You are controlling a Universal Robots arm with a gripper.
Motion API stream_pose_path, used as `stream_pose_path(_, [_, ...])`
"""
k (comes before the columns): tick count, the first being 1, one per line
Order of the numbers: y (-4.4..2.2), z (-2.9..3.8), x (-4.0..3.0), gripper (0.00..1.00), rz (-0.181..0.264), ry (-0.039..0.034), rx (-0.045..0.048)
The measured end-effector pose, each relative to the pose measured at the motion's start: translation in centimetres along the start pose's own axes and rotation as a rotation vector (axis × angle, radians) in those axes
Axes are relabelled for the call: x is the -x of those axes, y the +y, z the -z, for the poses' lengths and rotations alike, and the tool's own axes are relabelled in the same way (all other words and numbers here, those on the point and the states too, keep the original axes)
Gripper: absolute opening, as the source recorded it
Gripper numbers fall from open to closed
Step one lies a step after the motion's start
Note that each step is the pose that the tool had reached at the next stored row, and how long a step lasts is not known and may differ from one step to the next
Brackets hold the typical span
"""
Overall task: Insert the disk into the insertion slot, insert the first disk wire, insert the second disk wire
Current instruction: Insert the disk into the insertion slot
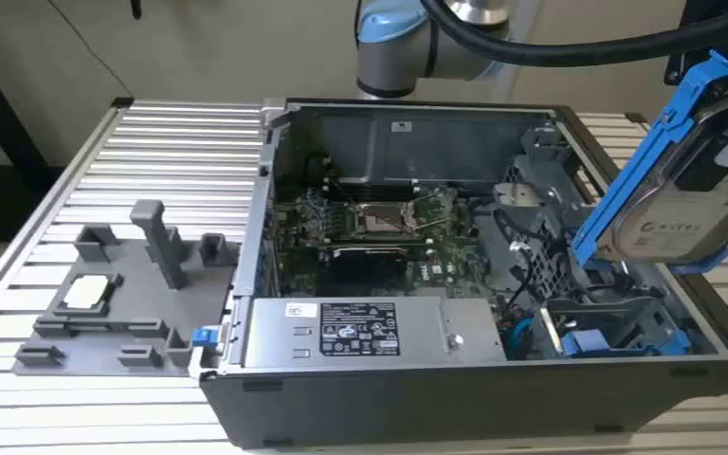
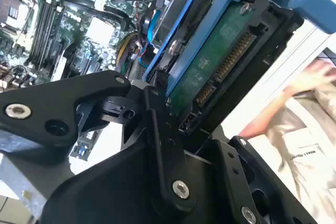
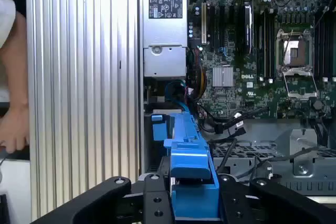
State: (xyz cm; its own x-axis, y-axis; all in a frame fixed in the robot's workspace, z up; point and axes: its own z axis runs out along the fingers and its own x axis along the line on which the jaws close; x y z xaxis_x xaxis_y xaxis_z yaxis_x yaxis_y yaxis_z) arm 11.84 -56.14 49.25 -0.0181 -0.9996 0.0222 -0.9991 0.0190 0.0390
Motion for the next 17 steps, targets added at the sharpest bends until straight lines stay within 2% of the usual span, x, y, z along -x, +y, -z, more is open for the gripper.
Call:
stream_pose_path(3, [0.00,0.00,0.00,0.33,0.000,0.0051,-0.0001])
stream_pose_path(12, [0.00,-0.09,0.00,0.33,0.000,0.0064,-0.0013])
stream_pose_path(17, [-0.01,-0.32,0.01,0.33,-0.001,0.0064,-0.0136])
